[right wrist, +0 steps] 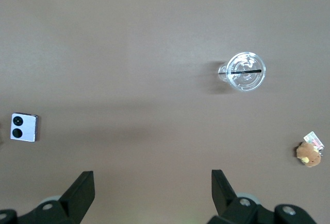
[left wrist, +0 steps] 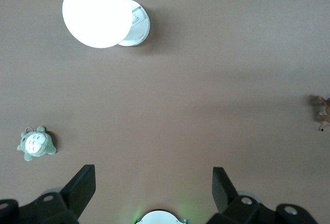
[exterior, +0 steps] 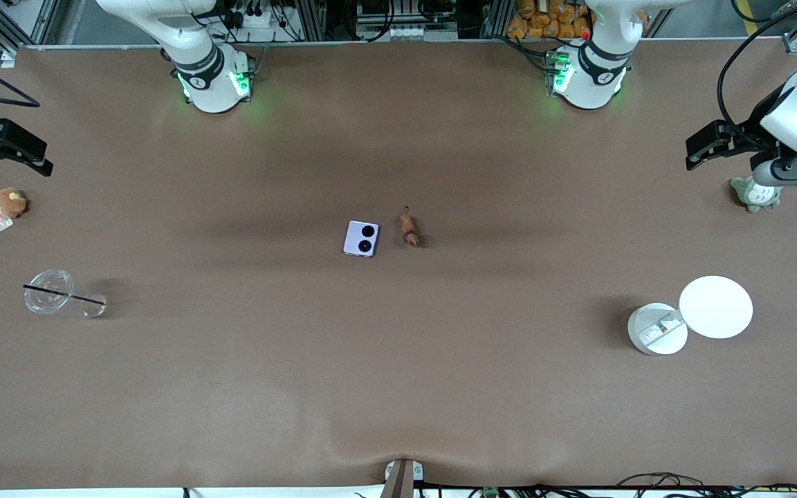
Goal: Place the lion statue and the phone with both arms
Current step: 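Raise the left gripper from its rest pose toward the table middle, then reach the left gripper down to the lion figurine and grasp it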
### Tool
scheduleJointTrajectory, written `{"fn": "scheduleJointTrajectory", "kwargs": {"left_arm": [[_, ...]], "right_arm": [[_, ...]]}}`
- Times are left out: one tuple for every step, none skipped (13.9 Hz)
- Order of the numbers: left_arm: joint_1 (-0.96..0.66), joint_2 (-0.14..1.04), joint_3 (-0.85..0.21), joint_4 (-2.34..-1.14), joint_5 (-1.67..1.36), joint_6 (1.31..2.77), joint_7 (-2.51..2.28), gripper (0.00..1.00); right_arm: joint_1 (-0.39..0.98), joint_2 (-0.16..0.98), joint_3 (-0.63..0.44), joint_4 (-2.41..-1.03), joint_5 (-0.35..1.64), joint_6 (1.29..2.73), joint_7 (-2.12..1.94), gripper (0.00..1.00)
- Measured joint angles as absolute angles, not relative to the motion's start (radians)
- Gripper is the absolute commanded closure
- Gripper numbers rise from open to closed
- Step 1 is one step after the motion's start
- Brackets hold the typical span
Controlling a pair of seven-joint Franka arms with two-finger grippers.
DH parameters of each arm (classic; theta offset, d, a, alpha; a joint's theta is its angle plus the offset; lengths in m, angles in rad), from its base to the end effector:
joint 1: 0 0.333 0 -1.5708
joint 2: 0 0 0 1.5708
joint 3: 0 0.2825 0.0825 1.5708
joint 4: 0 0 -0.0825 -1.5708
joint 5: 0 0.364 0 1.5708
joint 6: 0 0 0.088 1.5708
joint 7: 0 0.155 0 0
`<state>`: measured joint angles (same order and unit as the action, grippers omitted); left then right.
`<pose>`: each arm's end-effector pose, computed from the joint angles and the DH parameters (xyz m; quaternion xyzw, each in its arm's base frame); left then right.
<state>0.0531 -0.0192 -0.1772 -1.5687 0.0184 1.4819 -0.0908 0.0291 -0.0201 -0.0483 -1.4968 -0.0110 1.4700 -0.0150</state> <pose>0.5129 -0.0617 0.5466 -0.9992 0.0161 0.0326 0.0145 0.5183 -0.0120 0.5778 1.0000 -0.0026 -0.0034 0.0049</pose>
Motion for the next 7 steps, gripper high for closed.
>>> {"fn": "scheduleJointTrajectory", "kwargs": {"left_arm": [[0.051,-0.017,-0.18,-1.569,0.018,1.482,-0.091,0.0],[0.051,-0.014,-0.183,-1.569,0.018,1.482,-0.097,0.0],[0.05,-0.01,-0.189,-1.569,0.018,1.482,-0.107,0.0],[0.05,-0.003,-0.198,-1.568,0.017,1.483,-0.121,0.0],[0.049,0.006,-0.215,-1.568,0.017,1.486,-0.144,0.0],[0.049,0.018,-0.242,-1.568,0.017,1.494,-0.182,0.0],[0.048,0.035,-0.276,-1.568,0.017,1.508,-0.228,0.0]], "right_arm": [[0.024,-0.02,-0.05,-1.497,-0.007,1.47,-0.015,0.0],[0.02,-0.02,-0.052,-1.497,-0.004,1.469,-0.016,0.0],[0.016,-0.02,-0.053,-1.497,-0.003,1.468,-0.017,0.0],[0.015,-0.02,-0.054,-1.497,-0.002,1.468,-0.018,0.0],[0.015,-0.02,-0.054,-1.497,-0.001,1.468,-0.018,0.0],[0.015,-0.02,-0.054,-1.497,-0.001,1.467,-0.018,0.0],[0.015,-0.02,-0.054,-1.497,-0.001,1.467,-0.018,0.0]]}}
